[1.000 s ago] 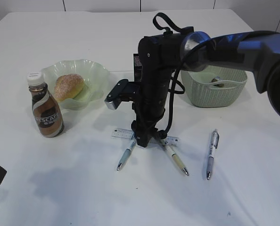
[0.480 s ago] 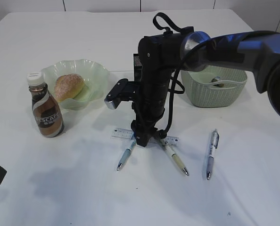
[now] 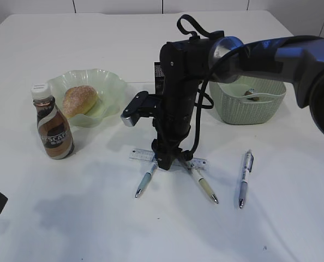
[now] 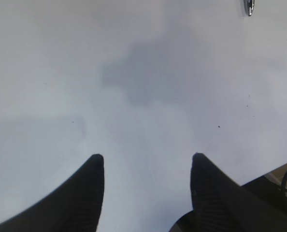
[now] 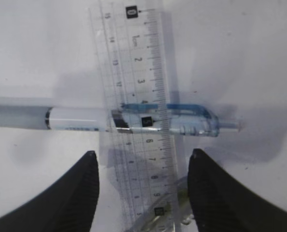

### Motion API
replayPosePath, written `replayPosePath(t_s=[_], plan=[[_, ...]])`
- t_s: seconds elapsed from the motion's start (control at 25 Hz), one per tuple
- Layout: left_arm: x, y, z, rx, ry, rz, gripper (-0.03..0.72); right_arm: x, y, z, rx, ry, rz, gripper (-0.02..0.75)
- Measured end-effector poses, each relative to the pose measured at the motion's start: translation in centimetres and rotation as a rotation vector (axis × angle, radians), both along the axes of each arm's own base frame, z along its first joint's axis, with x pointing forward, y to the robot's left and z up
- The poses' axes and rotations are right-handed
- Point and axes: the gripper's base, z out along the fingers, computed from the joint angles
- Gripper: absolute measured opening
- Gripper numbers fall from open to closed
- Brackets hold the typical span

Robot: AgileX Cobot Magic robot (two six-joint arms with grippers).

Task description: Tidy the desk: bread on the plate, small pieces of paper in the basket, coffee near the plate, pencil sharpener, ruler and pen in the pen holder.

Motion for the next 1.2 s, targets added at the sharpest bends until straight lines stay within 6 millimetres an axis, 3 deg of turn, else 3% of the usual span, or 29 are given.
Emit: replayPosePath(t_s=[0.44,0.96,1.2], plan=[[0.00,0.00,0.00,0.000,0.000,0.000,0.401,-0.05,0.14,0.02,0.015,0.006,-0.006,0.354],[0.00,0.00,0.00,0.000,0.000,0.000,0.401,-0.16,0.14,0.02,0.016,0.018,-0.005,0.354],[0.00,0.00,0.00,0.000,0.000,0.000,0.402,-0.18,0.14,0.02,0.016,0.020,-0.003,0.397]])
